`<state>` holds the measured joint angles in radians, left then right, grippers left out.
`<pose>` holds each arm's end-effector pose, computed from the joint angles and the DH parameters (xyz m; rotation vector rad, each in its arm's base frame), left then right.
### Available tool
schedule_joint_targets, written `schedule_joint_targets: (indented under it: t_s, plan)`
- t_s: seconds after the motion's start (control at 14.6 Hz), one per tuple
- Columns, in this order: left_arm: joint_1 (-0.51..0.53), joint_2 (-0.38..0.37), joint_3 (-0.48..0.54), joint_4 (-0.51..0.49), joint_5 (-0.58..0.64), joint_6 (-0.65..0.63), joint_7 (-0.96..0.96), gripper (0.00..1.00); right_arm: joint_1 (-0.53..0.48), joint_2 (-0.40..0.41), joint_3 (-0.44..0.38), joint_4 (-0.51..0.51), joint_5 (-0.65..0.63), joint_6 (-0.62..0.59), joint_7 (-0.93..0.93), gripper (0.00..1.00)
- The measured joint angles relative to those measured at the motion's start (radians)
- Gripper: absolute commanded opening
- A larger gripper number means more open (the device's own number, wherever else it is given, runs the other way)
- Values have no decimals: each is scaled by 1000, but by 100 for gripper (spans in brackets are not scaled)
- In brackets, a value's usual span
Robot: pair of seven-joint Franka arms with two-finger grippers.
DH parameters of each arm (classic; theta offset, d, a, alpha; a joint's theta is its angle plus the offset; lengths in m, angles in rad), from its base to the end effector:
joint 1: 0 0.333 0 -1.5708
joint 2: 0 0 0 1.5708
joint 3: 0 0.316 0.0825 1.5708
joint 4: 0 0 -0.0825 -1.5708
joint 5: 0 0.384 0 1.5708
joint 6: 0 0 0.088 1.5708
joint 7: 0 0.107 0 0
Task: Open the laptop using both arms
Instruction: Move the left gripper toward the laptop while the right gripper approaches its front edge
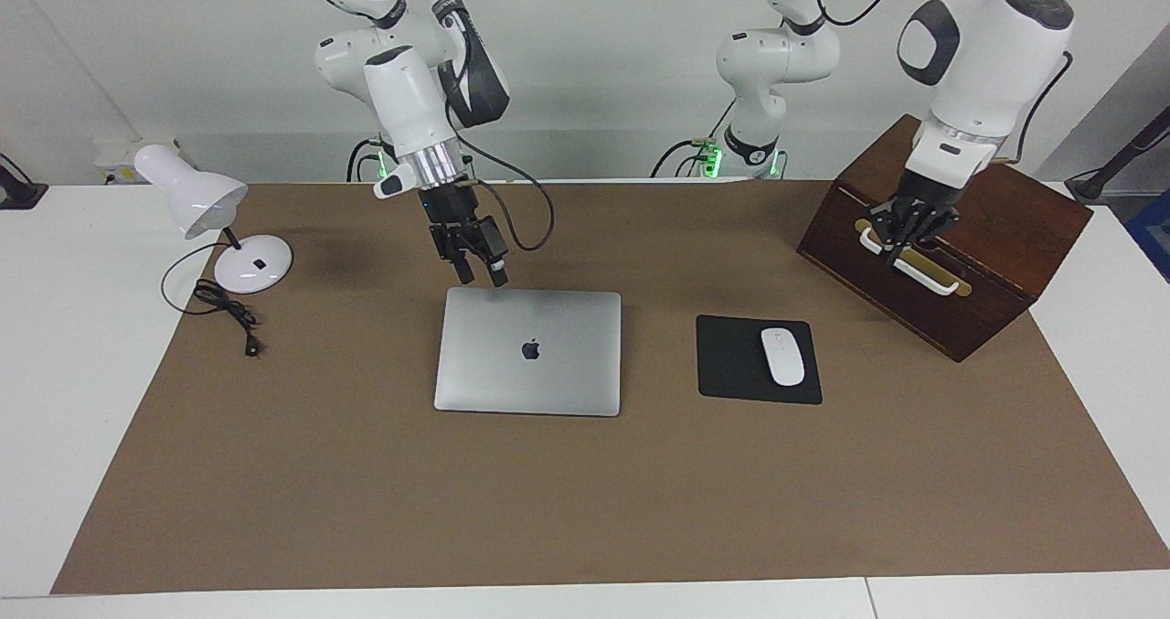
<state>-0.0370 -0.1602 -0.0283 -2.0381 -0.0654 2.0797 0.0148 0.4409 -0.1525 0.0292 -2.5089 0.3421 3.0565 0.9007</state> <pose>0.5283 -0.0386 0.5335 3.0645 -0.0829 0.3081 0.4544 0.2015 0.4163 -2.3511 0.9388 -0.5875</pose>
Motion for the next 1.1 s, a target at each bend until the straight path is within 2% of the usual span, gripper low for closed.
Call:
schedule_joint_targets:
  t_s: [0.34, 0.62, 0.89, 1.1]
  plan:
    - [-90, -50, -1, -168, -36, 186, -13, 0, 132, 100, 1, -49, 45, 218, 91, 98]
    - [-205, -50, -3, -311, -39, 414, -122, 0, 184, 122, 0, -74, 124, 271, 91, 98]
    - [-289, -50, -4, -391, -39, 552, -178, 0, 210, 122, 0, -95, 164, 290, 91, 98]
    - [-355, -36, -3, -480, -39, 723, -235, 0, 239, 122, 0, -96, 211, 290, 91, 98]
